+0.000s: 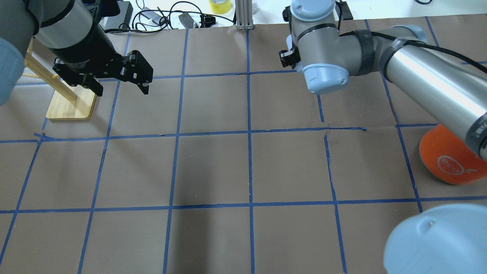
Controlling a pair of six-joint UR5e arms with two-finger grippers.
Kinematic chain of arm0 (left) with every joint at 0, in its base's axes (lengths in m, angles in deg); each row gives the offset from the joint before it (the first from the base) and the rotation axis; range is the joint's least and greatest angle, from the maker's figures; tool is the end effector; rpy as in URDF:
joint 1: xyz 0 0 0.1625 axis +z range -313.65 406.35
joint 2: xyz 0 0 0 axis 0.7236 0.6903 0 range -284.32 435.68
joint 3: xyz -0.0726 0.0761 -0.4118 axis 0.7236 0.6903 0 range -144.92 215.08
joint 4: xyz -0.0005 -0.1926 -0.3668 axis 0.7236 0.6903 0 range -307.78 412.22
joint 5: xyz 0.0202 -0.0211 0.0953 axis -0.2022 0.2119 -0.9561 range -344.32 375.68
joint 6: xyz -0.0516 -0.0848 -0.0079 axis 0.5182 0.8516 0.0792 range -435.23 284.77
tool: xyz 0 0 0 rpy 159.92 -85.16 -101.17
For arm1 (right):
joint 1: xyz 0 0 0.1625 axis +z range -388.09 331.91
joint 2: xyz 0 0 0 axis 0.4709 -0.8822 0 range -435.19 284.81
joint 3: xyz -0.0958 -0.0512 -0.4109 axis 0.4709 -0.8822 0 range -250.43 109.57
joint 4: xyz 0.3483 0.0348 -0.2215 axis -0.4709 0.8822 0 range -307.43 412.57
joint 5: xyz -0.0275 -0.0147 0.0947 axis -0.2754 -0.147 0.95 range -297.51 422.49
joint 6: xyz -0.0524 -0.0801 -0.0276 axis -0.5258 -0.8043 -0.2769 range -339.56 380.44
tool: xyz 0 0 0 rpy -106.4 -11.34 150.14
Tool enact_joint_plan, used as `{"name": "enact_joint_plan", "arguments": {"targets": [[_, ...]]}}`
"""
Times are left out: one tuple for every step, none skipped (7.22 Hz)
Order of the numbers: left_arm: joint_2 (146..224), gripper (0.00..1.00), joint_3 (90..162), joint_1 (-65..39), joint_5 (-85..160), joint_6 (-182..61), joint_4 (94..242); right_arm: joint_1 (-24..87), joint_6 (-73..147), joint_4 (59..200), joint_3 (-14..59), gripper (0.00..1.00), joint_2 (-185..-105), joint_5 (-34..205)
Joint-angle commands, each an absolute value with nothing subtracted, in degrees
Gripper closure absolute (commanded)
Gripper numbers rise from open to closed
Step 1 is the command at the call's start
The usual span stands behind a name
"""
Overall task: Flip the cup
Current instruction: 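Lift the cup with the right gripper and carry it toward the left gripper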
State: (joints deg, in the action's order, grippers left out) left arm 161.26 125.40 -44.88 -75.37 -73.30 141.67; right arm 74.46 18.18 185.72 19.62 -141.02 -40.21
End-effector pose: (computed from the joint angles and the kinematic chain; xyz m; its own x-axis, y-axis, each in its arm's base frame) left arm -0.1414 -0.4630 0.5231 -0.9998 -0.0137 -0.0157 -0.0124 0.9966 -0.0815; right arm 0.2517 -0.6176 0.3298 -0.9589 -0.1787 0.2205 -0.2436 0.9170 -0.3160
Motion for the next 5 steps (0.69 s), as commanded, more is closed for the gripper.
{"name": "enact_joint_plan", "arguments": {"targets": [[161.11, 0.00, 125.43, -44.97, -75.37, -73.30, 141.69, 80.01, 2.53, 185.81, 20.18, 0.66, -140.76, -43.59], [161.11, 0.00, 125.43, -44.97, -75.37, -73.30, 141.69, 80.62, -4.01, 188.25, 20.36, 0.66, -140.58, -43.51], [161.11, 0.00, 125.43, -44.88, -75.37, -73.30, 141.78, 81.24, -8.69, 191.58, 20.36, 0.66, -139.36, -42.81], [161.02, 0.00, 125.43, -44.88, -75.37, -73.30, 141.78, 84.37, -14.22, 198.66, 20.36, 0.67, -137.00, -42.19], [161.02, 0.00, 125.43, -44.88, -75.37, -73.30, 141.78, 86.67, -17.75, 207.52, 20.36, 0.66, -133.50, -41.93]]}}
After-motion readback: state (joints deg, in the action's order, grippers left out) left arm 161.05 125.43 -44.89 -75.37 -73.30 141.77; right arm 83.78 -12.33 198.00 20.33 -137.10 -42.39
